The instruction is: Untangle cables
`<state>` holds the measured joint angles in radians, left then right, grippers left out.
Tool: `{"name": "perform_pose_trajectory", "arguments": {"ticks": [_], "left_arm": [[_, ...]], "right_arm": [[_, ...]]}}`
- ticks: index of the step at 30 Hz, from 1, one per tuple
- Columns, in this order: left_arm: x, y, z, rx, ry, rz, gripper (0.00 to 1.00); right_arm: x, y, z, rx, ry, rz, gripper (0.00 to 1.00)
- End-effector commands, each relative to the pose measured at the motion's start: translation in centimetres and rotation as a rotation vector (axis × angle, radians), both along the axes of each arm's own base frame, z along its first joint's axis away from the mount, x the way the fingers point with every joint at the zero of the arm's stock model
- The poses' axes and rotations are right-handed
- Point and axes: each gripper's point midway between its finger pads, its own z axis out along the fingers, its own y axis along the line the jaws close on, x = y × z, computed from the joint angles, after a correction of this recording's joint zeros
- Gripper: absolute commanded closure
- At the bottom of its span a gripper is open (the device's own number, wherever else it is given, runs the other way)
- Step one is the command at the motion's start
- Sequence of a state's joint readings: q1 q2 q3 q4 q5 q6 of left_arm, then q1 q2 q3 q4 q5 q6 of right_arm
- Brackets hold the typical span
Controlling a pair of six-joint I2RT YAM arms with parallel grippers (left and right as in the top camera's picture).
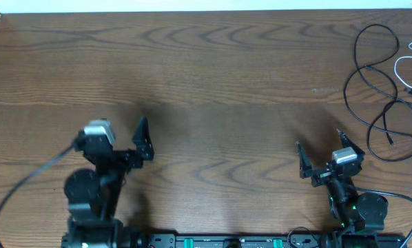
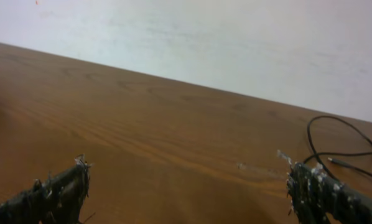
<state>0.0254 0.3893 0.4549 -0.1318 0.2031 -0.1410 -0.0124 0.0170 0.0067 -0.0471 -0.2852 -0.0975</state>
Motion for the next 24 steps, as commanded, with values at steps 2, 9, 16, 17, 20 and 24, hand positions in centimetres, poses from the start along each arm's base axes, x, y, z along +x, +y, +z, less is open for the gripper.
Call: {"name": "perform_pose_trajectory", "arguments": {"ticks": [2,9,16,17,20,24], "left_arm": [[-0.4,0.4,-3.3,0.048,-0.059,0.016,0.02],[-0.4,0.6,-7.0,0.075,-0.105,0.058,0.02],[-0.5,0.5,-9.4,0.206,-0.084,0.052,0.02],[-0.6,0.5,-9.8,0.218,-0.082,0.050,0.02],[-0.8,0.8,-10.3,0.237,-0.064,0.065,0.02],[-1.3,1.0,-10.4,0.241,-0.062,0.070,0.02]], "right_arm": [[-0.1,0.3,-0.1,0.007,0.003,0.017,0.01],[-0.1,0.3,-0.1,0.007,0.003,0.017,0.01],[-0.1,0.3,-0.1,0.007,0.003,0.017,0.01],[-0.1,0.3,-0.1,0.007,0.003,0.017,0.01],[-0.1,0.3,-0.1,0.007,0.003,0.017,0.01],[-0.1,0.3,-0.1,0.007,0.003,0.017,0.01]]}}
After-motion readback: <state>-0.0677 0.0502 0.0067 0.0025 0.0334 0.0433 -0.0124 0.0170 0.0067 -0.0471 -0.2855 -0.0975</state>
